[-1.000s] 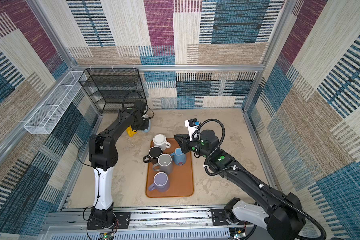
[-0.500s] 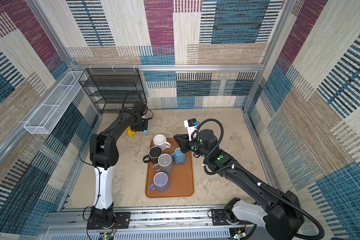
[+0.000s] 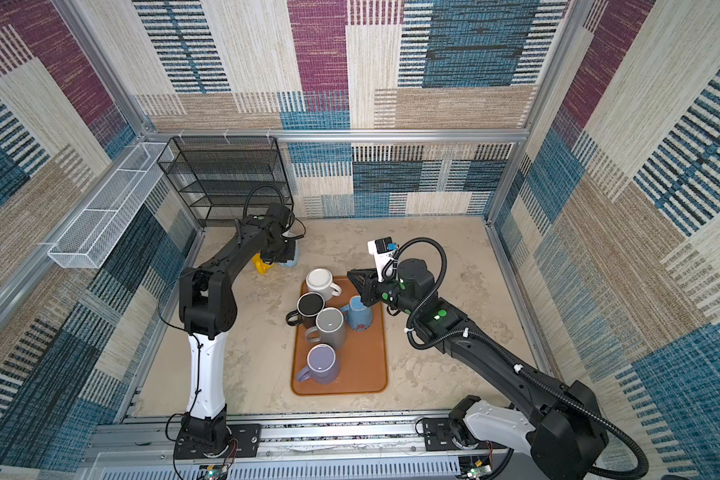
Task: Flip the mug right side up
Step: 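Lower the light blue mug upright beside the yellow mug with the left gripper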
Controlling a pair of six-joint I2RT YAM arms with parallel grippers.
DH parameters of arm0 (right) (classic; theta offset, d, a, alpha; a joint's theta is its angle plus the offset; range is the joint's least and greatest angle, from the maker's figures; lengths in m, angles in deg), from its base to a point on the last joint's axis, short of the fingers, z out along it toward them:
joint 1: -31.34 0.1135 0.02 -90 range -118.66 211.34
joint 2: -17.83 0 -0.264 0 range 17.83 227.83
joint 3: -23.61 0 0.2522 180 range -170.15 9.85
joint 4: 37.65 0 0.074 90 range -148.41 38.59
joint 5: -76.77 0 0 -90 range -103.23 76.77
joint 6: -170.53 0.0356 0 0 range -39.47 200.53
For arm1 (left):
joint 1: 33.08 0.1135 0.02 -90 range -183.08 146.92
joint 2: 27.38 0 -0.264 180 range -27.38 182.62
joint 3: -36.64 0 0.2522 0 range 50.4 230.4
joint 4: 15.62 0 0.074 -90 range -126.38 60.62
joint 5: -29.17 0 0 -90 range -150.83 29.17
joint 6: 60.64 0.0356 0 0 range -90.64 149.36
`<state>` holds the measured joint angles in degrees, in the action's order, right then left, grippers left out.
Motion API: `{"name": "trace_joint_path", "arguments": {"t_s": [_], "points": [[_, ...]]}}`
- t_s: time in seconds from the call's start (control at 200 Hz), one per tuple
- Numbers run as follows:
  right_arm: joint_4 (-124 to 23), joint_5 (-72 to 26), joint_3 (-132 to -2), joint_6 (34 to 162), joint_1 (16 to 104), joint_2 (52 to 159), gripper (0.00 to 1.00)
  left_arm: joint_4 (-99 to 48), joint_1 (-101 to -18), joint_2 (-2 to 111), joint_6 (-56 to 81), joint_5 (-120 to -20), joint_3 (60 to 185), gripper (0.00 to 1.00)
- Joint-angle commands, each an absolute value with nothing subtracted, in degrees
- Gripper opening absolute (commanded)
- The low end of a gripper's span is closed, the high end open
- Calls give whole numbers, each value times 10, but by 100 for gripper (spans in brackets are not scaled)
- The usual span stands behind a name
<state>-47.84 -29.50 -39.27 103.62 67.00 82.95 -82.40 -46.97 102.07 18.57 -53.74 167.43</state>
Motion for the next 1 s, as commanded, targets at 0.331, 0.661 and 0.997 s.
{"name": "trace_joint_path", "arguments": {"t_s": [0.331, 0.661, 0.997], "points": [[-472, -294, -394, 1035, 670, 822, 17, -839, -468, 1021, 176, -539, 1673, 7], [-471, -295, -390, 1036, 670, 818, 18, -839, -466, 1022, 176, -543, 1673, 21], [-472, -292, -385, 1034, 670, 813, 18, -846, -467, 1018, 180, -547, 1675, 40]]}}
